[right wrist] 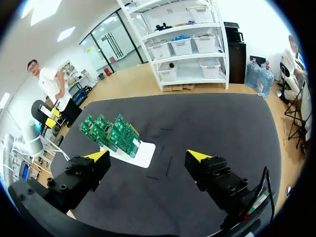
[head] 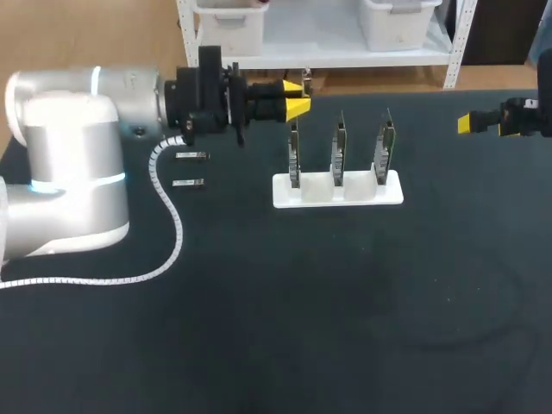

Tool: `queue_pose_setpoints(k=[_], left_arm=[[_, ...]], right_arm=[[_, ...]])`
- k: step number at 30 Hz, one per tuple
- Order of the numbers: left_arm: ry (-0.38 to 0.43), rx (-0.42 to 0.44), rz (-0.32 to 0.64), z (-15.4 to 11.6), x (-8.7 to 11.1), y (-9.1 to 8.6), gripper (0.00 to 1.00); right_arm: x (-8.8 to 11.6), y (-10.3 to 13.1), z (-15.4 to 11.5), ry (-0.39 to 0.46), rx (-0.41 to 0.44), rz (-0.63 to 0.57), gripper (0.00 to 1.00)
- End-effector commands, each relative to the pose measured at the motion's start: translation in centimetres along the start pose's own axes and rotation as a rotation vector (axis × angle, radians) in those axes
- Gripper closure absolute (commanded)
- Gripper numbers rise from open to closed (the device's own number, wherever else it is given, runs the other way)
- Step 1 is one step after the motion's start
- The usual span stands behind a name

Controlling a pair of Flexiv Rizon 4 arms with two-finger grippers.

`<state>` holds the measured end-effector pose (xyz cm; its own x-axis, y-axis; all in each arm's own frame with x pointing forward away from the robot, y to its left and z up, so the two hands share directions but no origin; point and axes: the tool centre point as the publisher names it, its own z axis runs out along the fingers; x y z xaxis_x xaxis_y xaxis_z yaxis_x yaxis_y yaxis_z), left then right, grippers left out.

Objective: Pick up the optical module with the left hand, and insert it into the network port with the right hand.

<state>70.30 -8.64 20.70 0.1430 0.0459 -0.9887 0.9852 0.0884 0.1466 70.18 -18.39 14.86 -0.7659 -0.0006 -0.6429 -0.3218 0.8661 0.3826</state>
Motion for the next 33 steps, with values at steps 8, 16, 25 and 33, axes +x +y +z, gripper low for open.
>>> queue_pose_setpoints(k=[8, 16, 25, 33], left_arm=[[0.065, -0.026, -0.037, -2.2, -1.1, -2.0, 1.00], [0.038, 0.017, -0.049, -1.9, -0.7, 0.6, 1.00], [0.020, 0.084, -0.042, 0.1, 0.0, 3.0, 1.00], [0.041, 0.109, -0.091, -0.3, 0.0, 2.6, 1.00]], right_arm=[[0.0, 0.1, -0.2, 0.001, 0.003, 0.001, 0.00], [0.0, 0.1, -0.2, 0.001, 0.003, 0.001, 0.00], [0.0, 0.1, -0.2, 0.001, 0.003, 0.001, 0.00], [0.0, 0.1, -0.2, 0.001, 0.003, 0.001, 0.00]])
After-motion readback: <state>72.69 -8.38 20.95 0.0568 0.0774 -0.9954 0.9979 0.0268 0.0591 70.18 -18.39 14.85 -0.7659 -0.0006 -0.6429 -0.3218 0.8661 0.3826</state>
